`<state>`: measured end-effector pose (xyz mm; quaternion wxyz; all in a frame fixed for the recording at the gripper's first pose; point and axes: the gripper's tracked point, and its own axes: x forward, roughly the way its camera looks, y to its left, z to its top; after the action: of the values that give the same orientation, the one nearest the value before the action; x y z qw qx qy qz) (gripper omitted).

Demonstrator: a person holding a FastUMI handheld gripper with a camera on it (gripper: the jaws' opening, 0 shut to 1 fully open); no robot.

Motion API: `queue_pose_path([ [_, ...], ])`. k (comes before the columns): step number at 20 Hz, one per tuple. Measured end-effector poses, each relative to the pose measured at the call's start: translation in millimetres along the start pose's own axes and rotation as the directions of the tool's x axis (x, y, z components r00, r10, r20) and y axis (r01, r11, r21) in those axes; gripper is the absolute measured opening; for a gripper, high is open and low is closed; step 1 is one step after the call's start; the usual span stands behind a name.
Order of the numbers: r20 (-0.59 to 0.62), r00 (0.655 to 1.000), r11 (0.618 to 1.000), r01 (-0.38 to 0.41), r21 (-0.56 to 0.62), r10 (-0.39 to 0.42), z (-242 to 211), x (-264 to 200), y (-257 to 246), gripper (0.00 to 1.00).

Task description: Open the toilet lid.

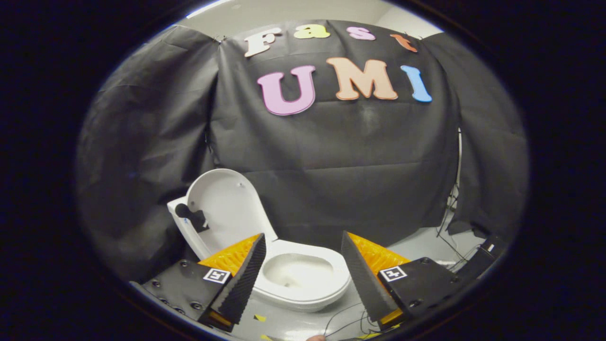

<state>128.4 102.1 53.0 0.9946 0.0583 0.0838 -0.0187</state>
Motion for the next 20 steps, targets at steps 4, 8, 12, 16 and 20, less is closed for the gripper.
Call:
queue_pose_path([
  [4, 0.024, 0.999, 1.000, 0.025, -0.009, -0.025, -21, -15, -32, 0.99],
  [8, 0.067, 0.998, 0.998, -0.010, 0.056, 0.006, -20, -19, -36, 0.99],
  [12, 0.116, 0.992, 0.997, -0.061, 0.038, 0.056, -17, -8, -32, 0.98],
  [16, 0.118, 0.992, 0.999, -0.048, -0.002, 0.048, -13, 6, -35, 0.98],
  [20, 0.105, 0.993, 0.998, -0.051, -0.032, 0.054, -18, 12, -31, 0.98],
])
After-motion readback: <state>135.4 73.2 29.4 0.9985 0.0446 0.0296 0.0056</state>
